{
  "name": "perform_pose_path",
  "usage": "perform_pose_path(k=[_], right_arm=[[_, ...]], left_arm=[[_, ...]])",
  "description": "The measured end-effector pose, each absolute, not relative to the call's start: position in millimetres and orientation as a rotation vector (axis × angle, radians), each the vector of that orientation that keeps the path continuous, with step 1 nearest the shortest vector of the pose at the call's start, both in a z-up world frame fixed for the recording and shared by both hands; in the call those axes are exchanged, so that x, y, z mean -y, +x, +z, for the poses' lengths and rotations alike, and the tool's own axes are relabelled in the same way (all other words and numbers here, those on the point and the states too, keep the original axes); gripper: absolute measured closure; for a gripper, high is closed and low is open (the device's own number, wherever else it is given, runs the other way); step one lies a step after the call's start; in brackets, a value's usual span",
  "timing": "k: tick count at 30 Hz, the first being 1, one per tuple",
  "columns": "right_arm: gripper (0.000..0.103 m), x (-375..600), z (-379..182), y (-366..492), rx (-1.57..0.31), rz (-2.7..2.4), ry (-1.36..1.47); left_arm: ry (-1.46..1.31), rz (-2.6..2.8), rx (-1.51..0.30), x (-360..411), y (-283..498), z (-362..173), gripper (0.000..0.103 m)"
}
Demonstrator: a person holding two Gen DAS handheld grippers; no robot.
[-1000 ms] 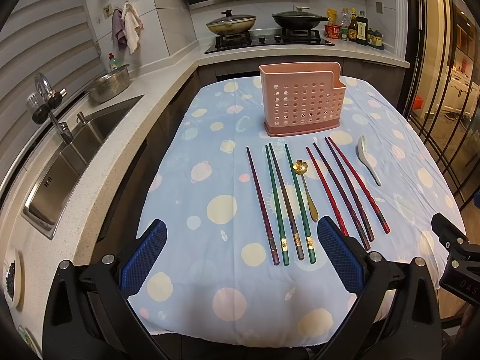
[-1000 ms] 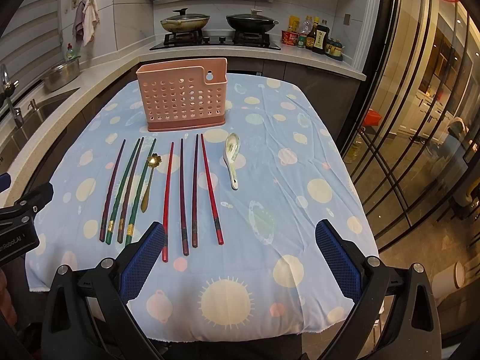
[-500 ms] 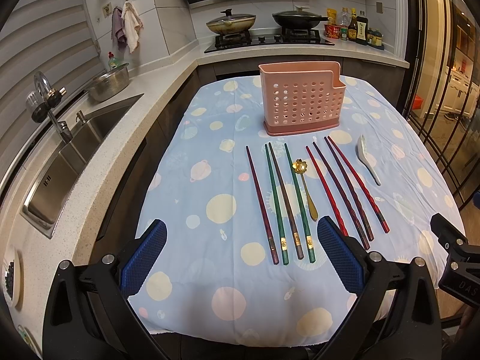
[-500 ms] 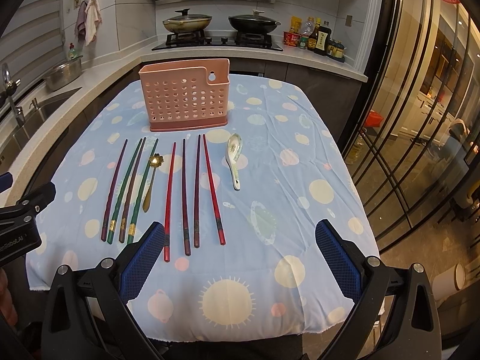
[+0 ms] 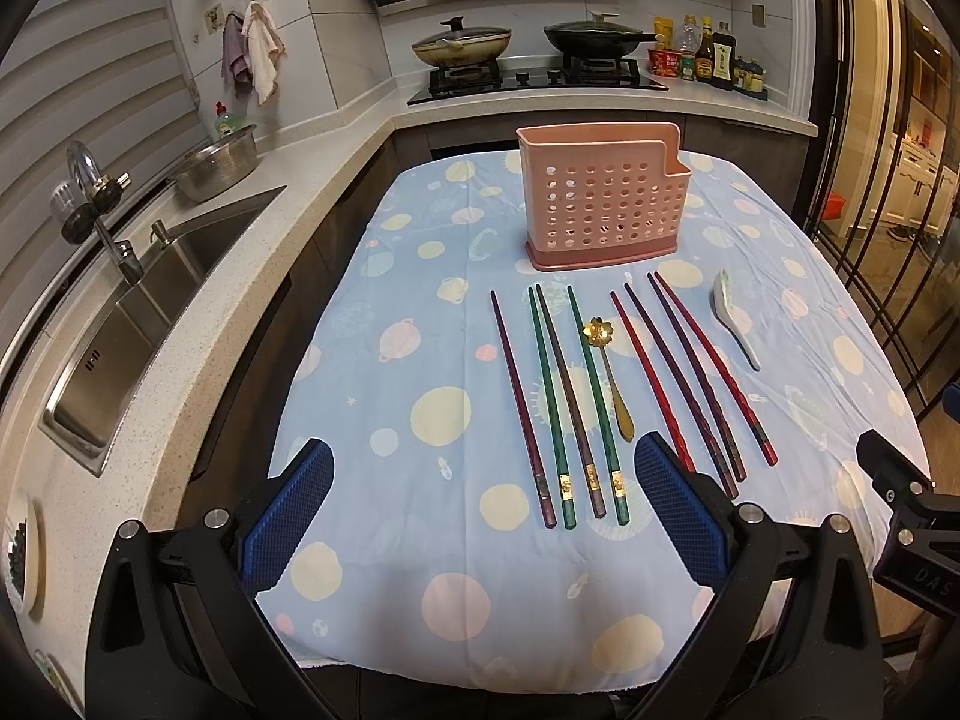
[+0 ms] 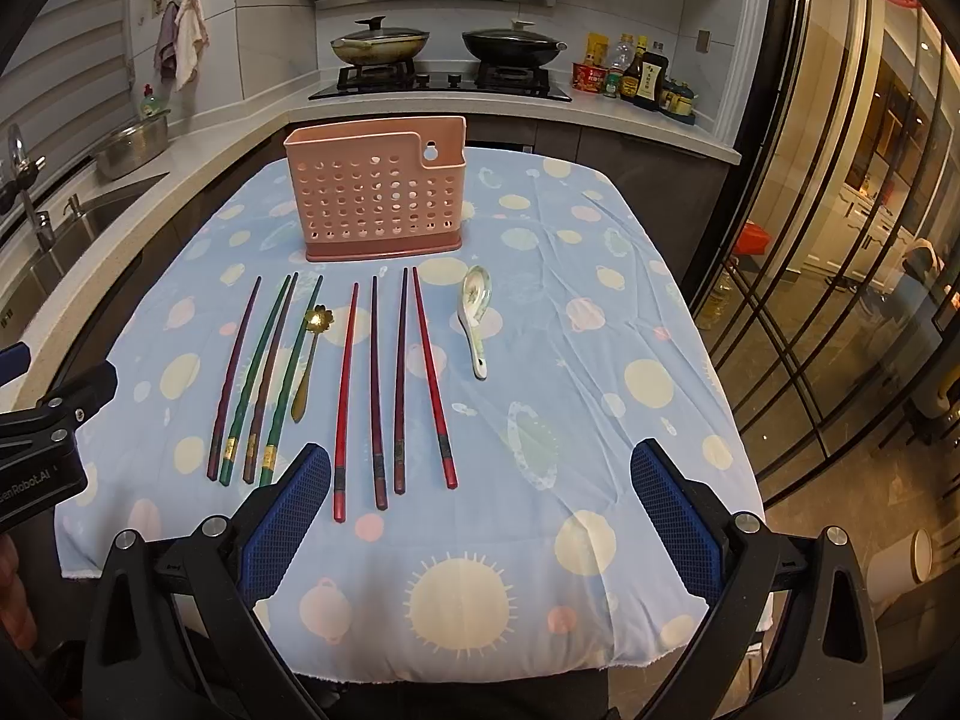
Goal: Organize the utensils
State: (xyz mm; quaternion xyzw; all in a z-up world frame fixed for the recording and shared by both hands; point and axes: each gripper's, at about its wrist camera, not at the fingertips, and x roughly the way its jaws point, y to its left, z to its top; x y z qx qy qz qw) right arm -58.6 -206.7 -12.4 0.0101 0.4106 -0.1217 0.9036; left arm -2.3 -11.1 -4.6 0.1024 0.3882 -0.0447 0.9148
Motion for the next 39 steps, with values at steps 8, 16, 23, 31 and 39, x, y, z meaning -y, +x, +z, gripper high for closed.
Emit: perform_pose_path(k=[8, 16, 23, 31, 39], right_arm=[[0.007, 206.4, -12.5, -58.6, -0.849, -0.252, 0.021], [0.007, 206.7, -12.6, -58.3, -0.850, -0.252, 0.023], [0.007, 207.1, -17.2, -57.7, -0.863, -0.250, 0.037], [0.007, 219.1, -34.0, -49.2, -0.906, -0.254, 0.073], [0.007, 228.4, -46.1, -38.4, -0.935, -0.257, 0.093]], left_arm=[[0.210, -0.092, -0.800, 10.9, -2.0, -4.6, 0.007], [0.200, -0.090, -0.814, 11.8, -2.0, -6.9, 0.007], [0.132, -0.089, -0.891, 0.6, 6.0, -24.8, 0.007], [0.084, -0.105, -0.994, -11.7, 30.8, -56.5, 0.007], [0.114, -0.086, -1.071, -12.6, 53.2, -95.0, 0.015]])
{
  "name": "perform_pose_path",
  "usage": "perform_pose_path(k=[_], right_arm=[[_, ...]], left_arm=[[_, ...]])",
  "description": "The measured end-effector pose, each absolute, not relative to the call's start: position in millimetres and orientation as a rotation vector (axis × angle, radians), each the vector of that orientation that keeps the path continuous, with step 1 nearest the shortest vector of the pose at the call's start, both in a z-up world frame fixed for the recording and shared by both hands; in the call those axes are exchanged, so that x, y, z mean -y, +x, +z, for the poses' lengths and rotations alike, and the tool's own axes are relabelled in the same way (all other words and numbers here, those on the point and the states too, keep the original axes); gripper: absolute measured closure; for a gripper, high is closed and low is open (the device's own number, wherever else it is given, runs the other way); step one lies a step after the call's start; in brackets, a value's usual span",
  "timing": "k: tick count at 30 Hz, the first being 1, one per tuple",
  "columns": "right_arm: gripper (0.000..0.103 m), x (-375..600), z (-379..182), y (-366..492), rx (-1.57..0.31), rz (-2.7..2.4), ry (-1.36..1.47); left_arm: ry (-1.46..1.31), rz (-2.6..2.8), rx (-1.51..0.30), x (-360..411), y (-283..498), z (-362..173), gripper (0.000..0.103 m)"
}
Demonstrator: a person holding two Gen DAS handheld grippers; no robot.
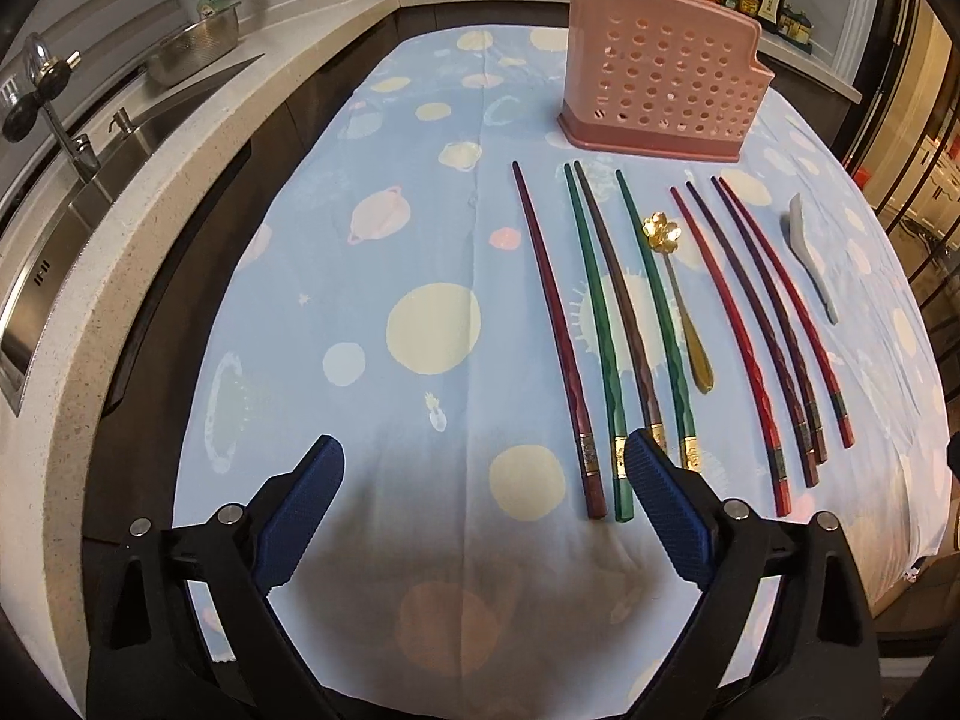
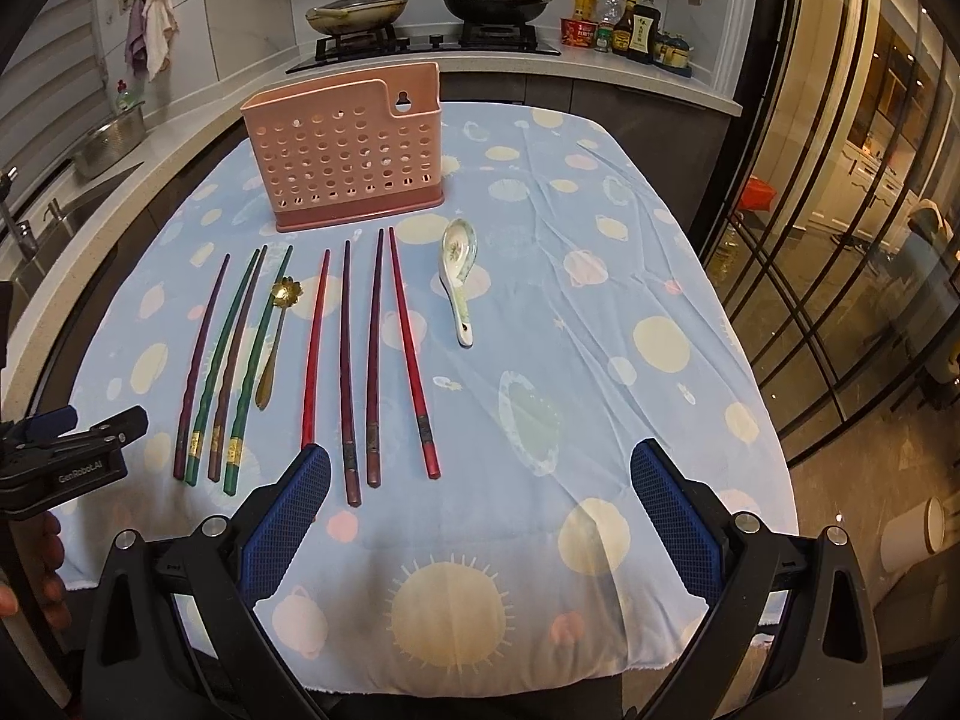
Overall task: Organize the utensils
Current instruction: 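Move the left tool down toward the dark red chopstick at the row's end, then grasp the dark red chopstick with the left tool while the right tool grasps the white spoon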
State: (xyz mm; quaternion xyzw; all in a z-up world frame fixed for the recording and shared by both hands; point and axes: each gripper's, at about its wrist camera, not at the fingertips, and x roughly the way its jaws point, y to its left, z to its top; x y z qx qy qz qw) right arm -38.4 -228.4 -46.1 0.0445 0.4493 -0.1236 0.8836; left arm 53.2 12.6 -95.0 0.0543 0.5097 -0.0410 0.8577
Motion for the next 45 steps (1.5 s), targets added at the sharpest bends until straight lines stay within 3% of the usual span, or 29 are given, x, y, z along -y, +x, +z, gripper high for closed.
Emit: perform_pose_path(k=[4, 17, 19, 24, 29, 30, 33, 40, 45], right_arm=[[0.007, 229.4, -49.6, -33.6, -0.949, -0.256, 0.095], [0.007, 226.9, -54.1, -23.7, -0.971, -0.247, 0.091], [0.007, 227.6, -55.9, -23.0, -0.974, -0.250, 0.090], [0.007, 231.5, -63.4, -15.3, -0.978, -0.247, 0.094], [0.008, 242.4, -75.6, 2.9, -0.978, -0.248, 0.118], [0.010, 244.8, -78.3, 8.5, -0.977, -0.247, 0.121], [0.023, 252.2, -87.6, 27.4, -0.977, -0.238, 0.135], [0.056, 263.0, -111.3, 70.8, -1.006, -0.203, 0.191], [0.072, 260.1, -121.9, 91.1, -1.016, -0.190, 0.175]], left_arm=[[0.107, -0.101, -1.107, -12.8, 59.0, -107.5, 0.024], [0.126, -0.119, -1.148, -3.6, 73.8, -126.8, 0.029], [0.128, -0.119, -1.156, -4.3, 72.7, -128.5, 0.040], [0.118, -0.145, -1.159, -6.1, 67.4, -129.1, 0.052], [0.111, -0.179, -1.157, -5.1, 64.0, -126.6, 0.080], [0.107, -0.184, -1.160, -5.3, 63.9, -126.3, 0.087], [0.094, -0.196, -1.162, -6.2, 62.8, -126.2, 0.091], [0.082, -0.198, -1.162, -8.2, 64.2, -126.7, 0.092], [0.086, -0.195, -1.160, -6.6, 65.9, -126.9, 0.092]])
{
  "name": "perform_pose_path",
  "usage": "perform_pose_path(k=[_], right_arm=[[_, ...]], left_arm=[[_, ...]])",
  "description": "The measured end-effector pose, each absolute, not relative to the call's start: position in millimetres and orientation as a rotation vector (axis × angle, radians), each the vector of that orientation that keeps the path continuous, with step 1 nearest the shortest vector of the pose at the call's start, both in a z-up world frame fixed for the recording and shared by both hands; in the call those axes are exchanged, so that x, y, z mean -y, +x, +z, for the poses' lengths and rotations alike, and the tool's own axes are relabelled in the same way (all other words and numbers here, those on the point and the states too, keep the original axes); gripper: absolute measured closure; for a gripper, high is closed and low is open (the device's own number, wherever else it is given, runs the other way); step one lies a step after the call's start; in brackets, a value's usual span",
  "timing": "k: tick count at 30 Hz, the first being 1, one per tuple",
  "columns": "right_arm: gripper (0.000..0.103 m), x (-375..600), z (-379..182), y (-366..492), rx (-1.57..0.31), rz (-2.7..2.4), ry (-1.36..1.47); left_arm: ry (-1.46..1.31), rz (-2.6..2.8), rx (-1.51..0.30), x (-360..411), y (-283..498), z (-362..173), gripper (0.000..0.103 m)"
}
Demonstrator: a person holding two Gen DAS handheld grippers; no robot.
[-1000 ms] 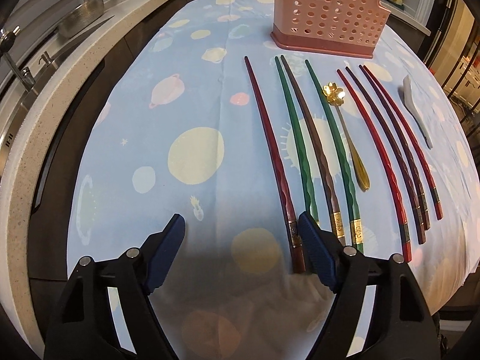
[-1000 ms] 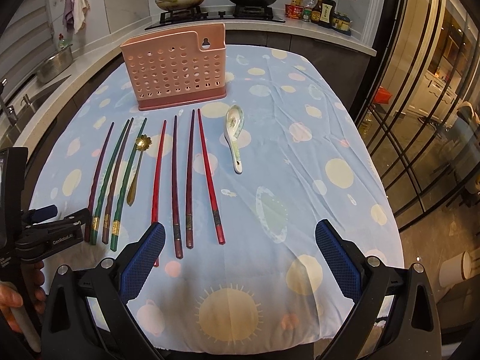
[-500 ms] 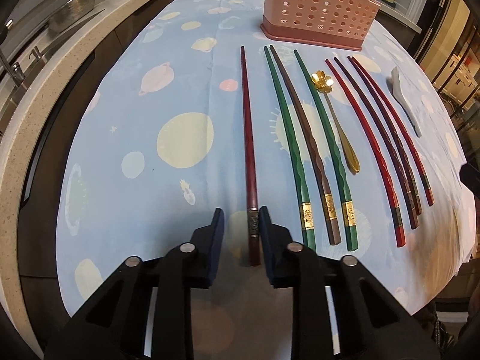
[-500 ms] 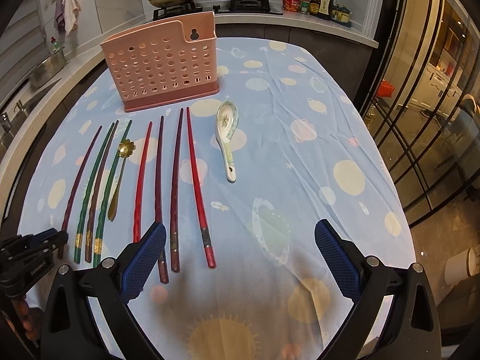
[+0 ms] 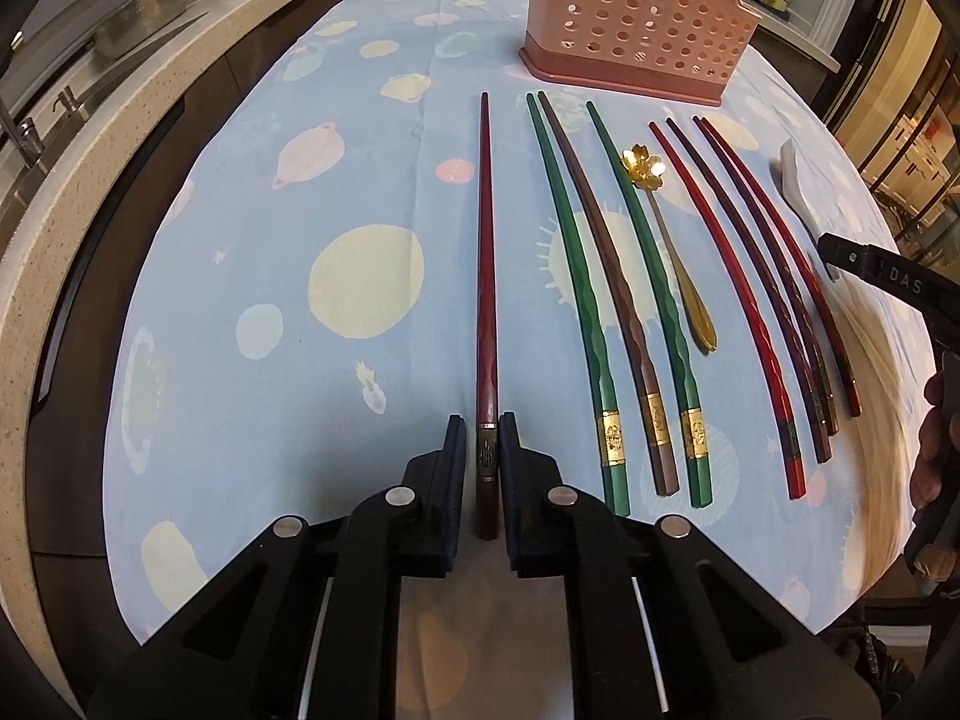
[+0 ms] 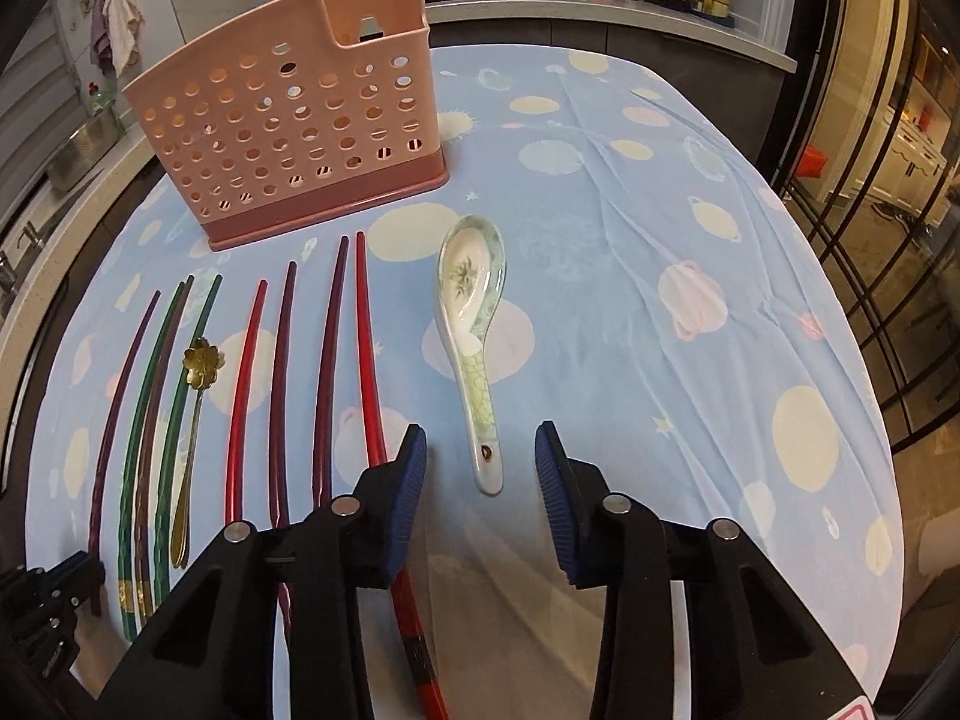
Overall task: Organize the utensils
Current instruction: 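Grasp the dark red chopstick with the left tool while the right tool grasps the white spoon, then lift the chopstick and spoon and carry both toward the pink holder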
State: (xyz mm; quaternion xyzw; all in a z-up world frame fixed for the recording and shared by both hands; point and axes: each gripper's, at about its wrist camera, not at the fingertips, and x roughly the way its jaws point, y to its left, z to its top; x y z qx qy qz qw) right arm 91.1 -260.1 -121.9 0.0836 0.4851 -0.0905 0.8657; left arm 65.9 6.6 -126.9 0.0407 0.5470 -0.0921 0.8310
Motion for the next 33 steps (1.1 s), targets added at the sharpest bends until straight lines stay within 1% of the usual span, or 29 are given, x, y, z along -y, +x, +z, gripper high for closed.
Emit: perform_pose_path(k=[1, 2, 3, 7, 11, 13, 18, 33], right_arm=[[0.077, 259.5, -124.1, 94.4, -1.021, -0.186, 0.172], [0.079, 259.1, -126.2, 97.0, -1.025, -0.183, 0.171], [0.084, 259.0, -128.4, 98.9, -1.029, -0.181, 0.172], [0.092, 258.4, -131.3, 102.7, -1.022, -0.178, 0.154], [0.093, 258.2, -130.0, 100.3, -1.021, -0.168, 0.157], [0.093, 258.0, -128.5, 97.3, -1.020, -0.164, 0.161], [0.094, 256.0, -118.8, 84.3, -1.004, -0.155, 0.170], [0.096, 259.5, -70.5, 41.6, -0.911, -0.128, 0.226]], left_arm=[[0.084, -0.195, -1.161, -6.7, 66.2, -127.0, 0.092], [0.083, -0.195, -1.160, -6.8, 66.6, -127.1, 0.092], [0.082, -0.195, -1.160, -7.0, 66.7, -127.3, 0.092], [0.078, -0.196, -1.159, -7.1, 67.0, -127.6, 0.092], [0.065, -0.199, -1.160, -8.5, 67.7, -127.3, 0.092], [0.050, -0.203, -1.160, -10.6, 68.1, -126.2, 0.096], [0.035, -0.213, -1.146, -13.1, 62.9, -120.1, 0.096], [0.006, -0.222, -0.985, -24.8, 50.7, -55.1, 0.096]])
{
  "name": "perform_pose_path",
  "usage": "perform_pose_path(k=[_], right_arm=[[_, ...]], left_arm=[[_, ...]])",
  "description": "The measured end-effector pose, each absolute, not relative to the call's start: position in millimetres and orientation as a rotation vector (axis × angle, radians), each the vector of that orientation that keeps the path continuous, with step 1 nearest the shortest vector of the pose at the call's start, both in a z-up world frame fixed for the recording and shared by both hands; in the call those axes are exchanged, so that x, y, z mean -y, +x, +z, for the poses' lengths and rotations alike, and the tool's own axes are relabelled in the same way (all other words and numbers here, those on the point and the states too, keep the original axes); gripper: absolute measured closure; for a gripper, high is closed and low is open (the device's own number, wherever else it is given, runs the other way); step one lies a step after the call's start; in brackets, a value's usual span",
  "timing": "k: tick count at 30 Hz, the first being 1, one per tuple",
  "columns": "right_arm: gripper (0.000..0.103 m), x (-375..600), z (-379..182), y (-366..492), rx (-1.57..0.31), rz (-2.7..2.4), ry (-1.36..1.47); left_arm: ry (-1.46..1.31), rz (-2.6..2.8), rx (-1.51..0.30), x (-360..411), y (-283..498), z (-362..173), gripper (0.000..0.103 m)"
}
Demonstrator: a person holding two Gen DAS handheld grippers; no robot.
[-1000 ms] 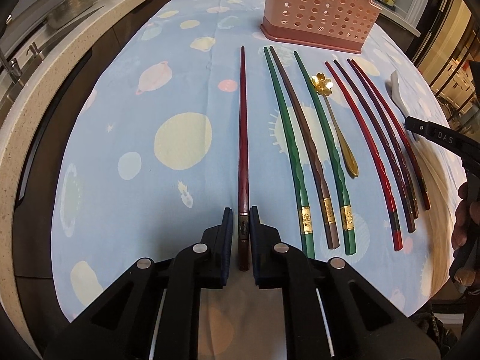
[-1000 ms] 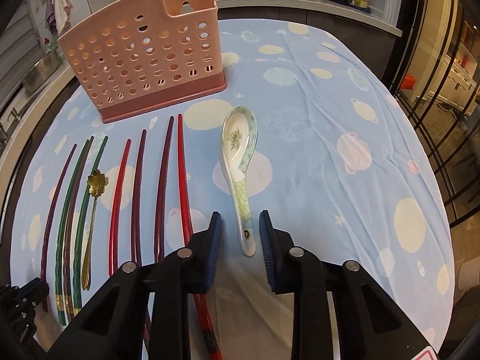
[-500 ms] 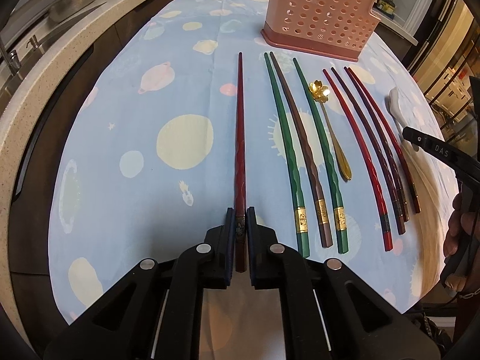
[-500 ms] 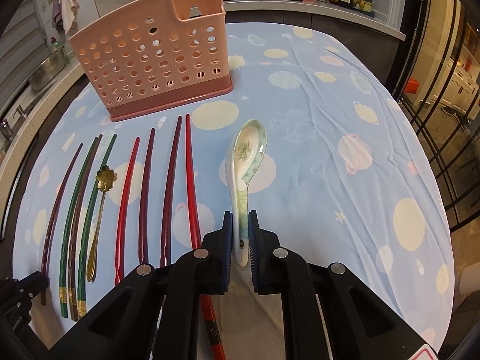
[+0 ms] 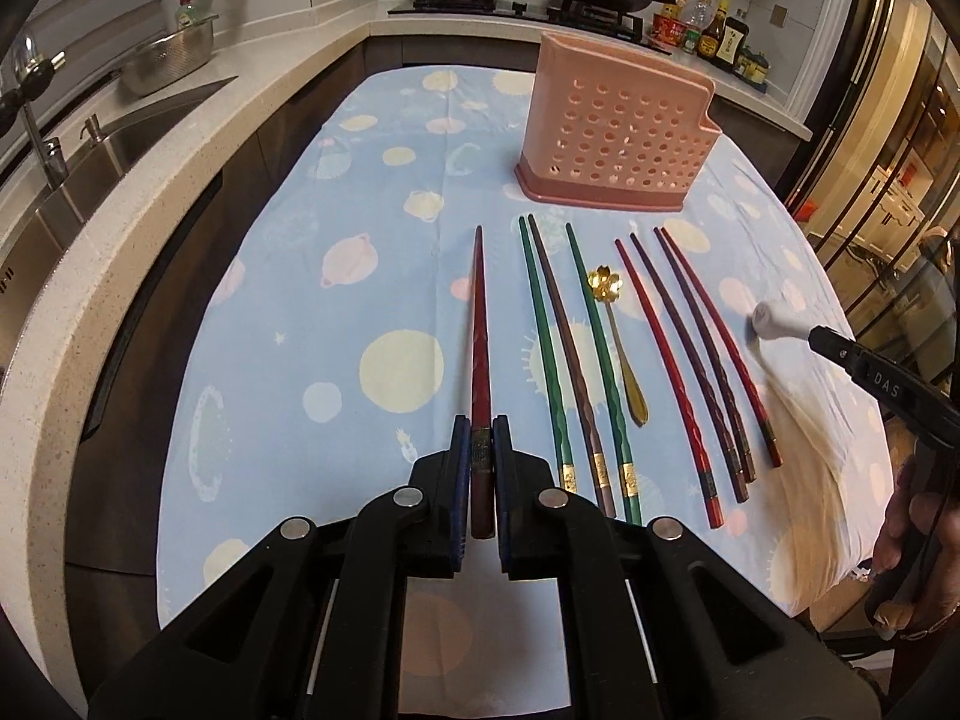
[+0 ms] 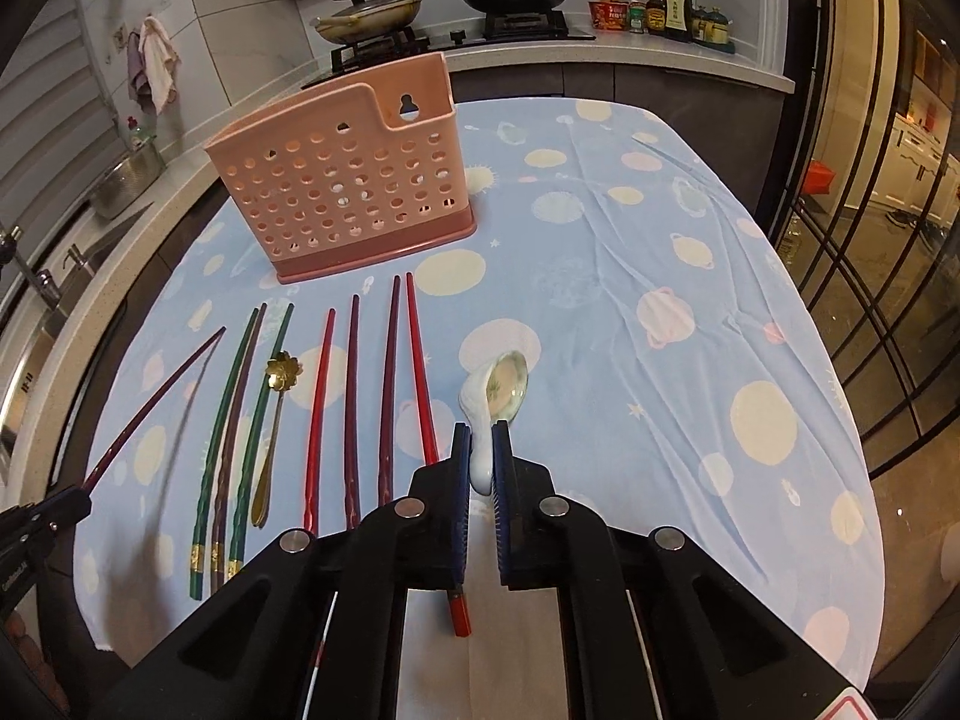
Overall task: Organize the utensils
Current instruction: 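Lift the chopstick and spoon and carry both toward the pink holder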
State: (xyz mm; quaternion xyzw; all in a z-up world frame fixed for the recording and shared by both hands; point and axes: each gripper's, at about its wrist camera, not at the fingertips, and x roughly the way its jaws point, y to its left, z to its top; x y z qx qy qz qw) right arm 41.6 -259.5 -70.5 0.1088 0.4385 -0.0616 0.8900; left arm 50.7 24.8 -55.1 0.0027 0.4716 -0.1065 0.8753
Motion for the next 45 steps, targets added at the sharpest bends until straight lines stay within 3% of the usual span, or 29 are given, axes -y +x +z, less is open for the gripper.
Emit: perform_pose_path(k=[23, 39, 45], right_arm=[[0.097, 264.0, -2.6, 60.7, -0.774, -0.056, 0.258], [0.097, 289.5, 62.2, 160.1, -0.643, 0.049, 0.394], [0.097, 295.2, 73.7, 199.3, -0.589, 0.053, 0.425]], left_arm=[[-0.004, -0.247, -0.730, -14.7, 97.1, 51.0, 0.096], [-0.009, -0.324, -0.440, 27.4, 158.4, 179.2, 0.096], [-0.015, -0.331, -0.380, 43.0, 184.9, 198.0, 0.096]])
